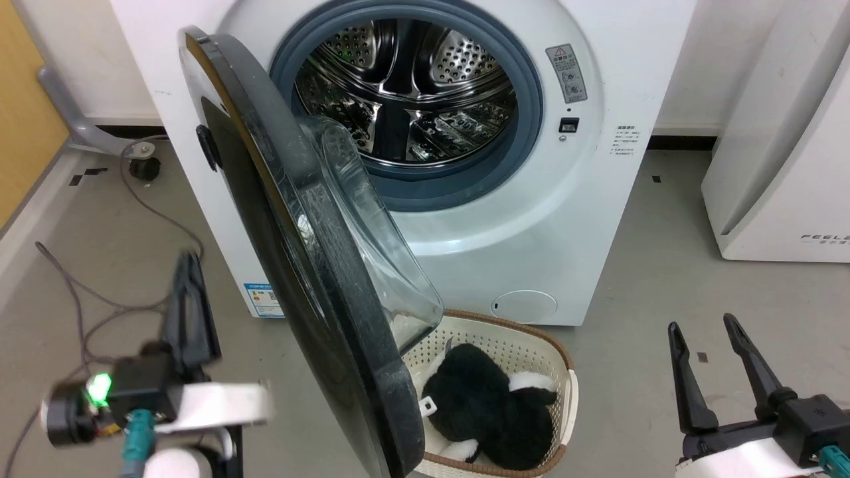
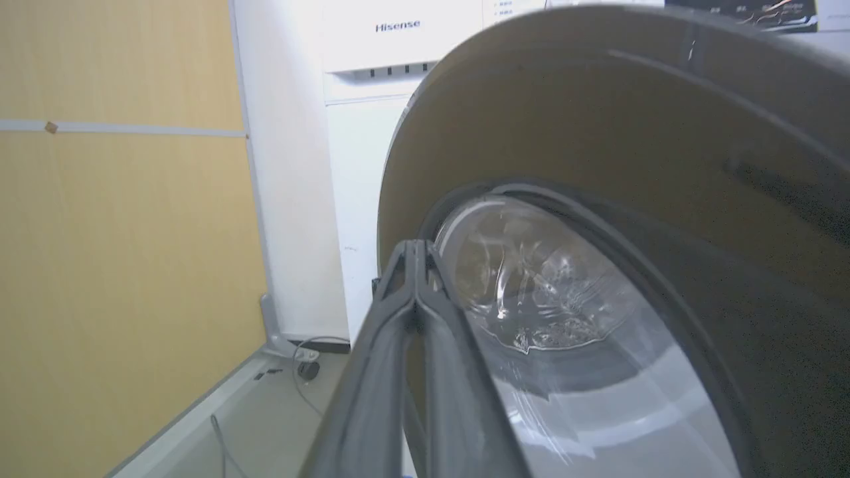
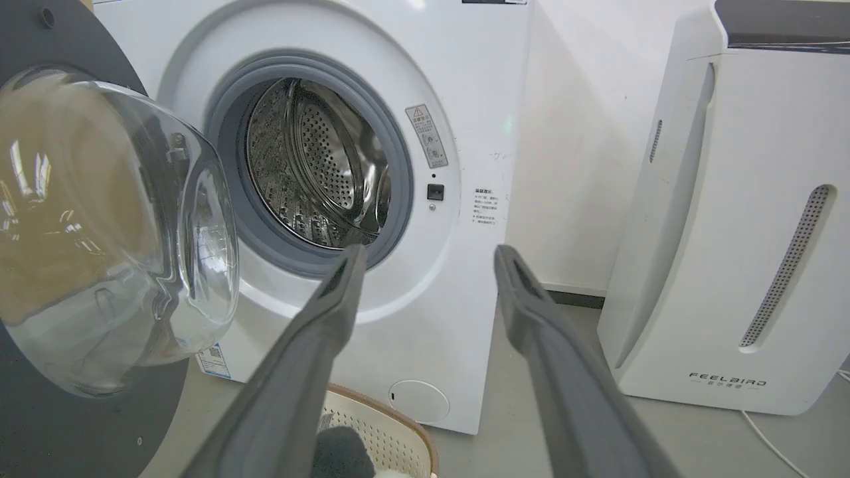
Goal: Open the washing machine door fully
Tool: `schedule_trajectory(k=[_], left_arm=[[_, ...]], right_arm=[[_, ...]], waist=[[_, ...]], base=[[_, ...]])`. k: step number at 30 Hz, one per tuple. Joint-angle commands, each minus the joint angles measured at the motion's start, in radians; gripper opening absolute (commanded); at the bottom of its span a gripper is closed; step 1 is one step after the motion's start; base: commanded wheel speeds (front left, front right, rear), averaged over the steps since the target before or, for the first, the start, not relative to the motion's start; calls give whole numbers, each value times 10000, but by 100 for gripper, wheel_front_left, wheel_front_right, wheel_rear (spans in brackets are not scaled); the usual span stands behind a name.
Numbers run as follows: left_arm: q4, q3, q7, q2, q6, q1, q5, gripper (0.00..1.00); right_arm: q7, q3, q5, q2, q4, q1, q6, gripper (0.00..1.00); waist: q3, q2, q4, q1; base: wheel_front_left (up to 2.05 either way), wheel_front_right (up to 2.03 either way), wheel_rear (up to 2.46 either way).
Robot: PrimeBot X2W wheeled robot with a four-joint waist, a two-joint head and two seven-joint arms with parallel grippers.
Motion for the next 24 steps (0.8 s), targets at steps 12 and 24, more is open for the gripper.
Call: schedule_trajectory(k=[12, 24], left_arm=[[-3230, -1367, -53, 47, -250, -1082, 573, 0], [-3801, -4069, -53, 30, -1018, -1135, 641, 0]], right_arm=[[-41, -33, 67, 83, -84, 279, 8, 100], [-41, -30, 698, 84, -224, 350, 8, 100]], waist=[[-99, -1, -52, 0], [-168, -1, -29, 0]], base=[[0, 0, 0], [0, 0, 0]])
